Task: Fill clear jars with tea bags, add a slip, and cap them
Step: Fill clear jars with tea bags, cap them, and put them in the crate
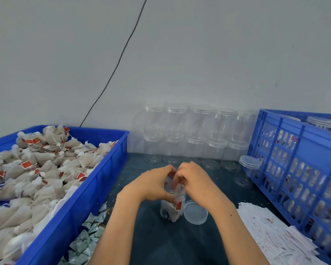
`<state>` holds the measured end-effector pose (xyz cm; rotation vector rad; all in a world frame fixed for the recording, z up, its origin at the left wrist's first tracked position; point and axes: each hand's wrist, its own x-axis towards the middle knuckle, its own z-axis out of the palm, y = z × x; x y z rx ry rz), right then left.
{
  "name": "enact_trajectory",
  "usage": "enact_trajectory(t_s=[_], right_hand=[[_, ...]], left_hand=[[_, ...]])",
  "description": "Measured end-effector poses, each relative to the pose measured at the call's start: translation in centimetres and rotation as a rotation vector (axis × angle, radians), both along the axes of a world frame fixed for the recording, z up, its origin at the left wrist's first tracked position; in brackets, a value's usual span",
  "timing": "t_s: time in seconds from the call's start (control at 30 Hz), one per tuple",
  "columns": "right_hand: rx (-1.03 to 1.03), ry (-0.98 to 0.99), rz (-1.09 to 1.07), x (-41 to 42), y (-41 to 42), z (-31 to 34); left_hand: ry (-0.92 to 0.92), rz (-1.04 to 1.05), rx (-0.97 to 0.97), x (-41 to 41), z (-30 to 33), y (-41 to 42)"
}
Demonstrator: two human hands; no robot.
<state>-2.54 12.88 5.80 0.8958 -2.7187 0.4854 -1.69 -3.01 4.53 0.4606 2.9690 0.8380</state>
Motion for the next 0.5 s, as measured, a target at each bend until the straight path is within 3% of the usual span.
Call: enact_trajectory(t_s=[0.1,0.33,0.5], right_hand=[[0.090,-0.025,0.007,0.11,-0.40,-0.53],[-0.143,0.058,-0.004,0.49,-0.13,-0.01],[0.002,0.164,-0.062,0.44,-0.28,0.03]], left_hand=[[0.001,-0.005,0.000,-0.04,-0.01,-0.02],[-0.006,0.034,-0.048,-0.14,-0.08,-0.04],[-0.015,0.012,-0.069,-0.15,0.09,-0.16]])
